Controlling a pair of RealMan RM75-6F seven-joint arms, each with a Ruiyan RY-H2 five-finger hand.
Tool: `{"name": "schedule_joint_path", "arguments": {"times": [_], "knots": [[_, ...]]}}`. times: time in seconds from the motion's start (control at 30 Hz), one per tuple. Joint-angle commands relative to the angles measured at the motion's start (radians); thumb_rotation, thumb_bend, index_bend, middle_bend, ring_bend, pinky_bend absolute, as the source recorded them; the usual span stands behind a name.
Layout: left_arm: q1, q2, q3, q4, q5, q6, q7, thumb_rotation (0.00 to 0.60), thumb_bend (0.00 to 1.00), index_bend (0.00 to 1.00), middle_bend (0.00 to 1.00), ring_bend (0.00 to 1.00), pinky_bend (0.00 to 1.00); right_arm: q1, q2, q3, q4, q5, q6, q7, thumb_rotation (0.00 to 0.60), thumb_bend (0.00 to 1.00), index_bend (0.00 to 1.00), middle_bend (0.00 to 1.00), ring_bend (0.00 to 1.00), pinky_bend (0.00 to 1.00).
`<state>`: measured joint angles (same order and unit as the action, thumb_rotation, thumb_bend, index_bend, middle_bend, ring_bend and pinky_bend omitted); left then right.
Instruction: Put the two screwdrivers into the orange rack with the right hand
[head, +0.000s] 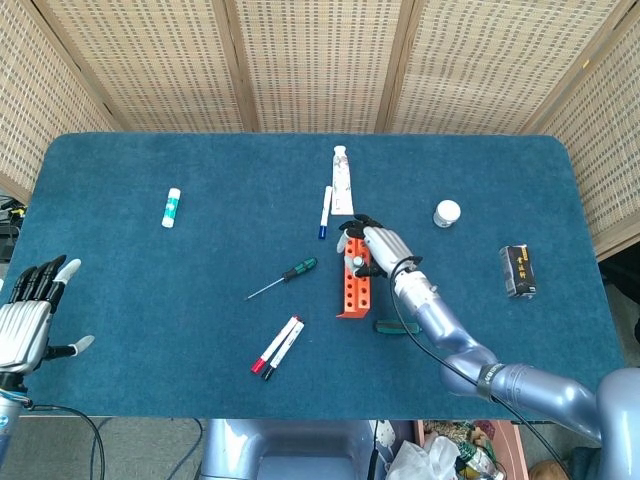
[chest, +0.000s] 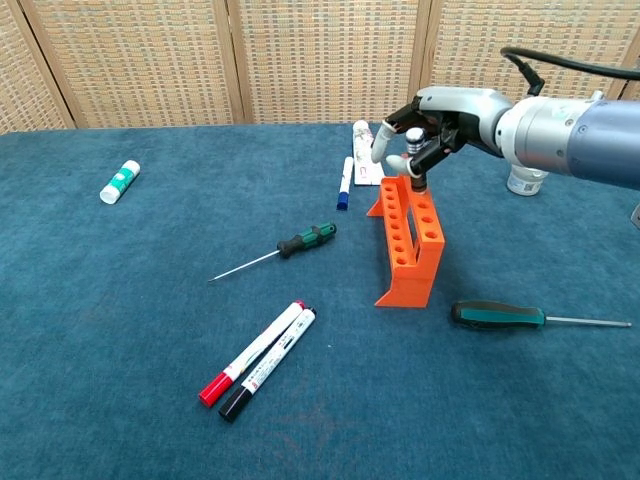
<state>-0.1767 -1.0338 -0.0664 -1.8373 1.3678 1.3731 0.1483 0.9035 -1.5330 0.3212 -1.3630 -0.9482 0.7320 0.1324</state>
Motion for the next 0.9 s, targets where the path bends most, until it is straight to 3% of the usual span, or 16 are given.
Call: {"name": "schedule_joint_path", "arguments": {"times": [0.03,0.23,0.9], "knots": [[0.000,-0.001,0.001,0.000,0.001,0.000,0.002,0.600,0.00,0.00,0.00,0.00,0.00,0.011,-0.006,0.017,0.020,0.026,-0.013,0.002,0.600,0.49,0.43,0.18,0.00,0.09],[0.000,0.000,0.000,0.001,-0.001,0.000,-0.001,0.600,0.00,0.00,0.00,0.00,0.00,0.025,-0.009,0.036,0.038,0.069,-0.038,0.006,0.600,0.50,0.43,0.18,0.00,0.09],[0.002,0.003,0.000,0.001,0.003,0.002,-0.006,0.600,0.00,0.00,0.00,0.00,0.00,0.014,0.011,0.034,-0.014,0.049,-0.028,0.007,0.600,0.49,0.42,0.13,0.00,0.09]]}}
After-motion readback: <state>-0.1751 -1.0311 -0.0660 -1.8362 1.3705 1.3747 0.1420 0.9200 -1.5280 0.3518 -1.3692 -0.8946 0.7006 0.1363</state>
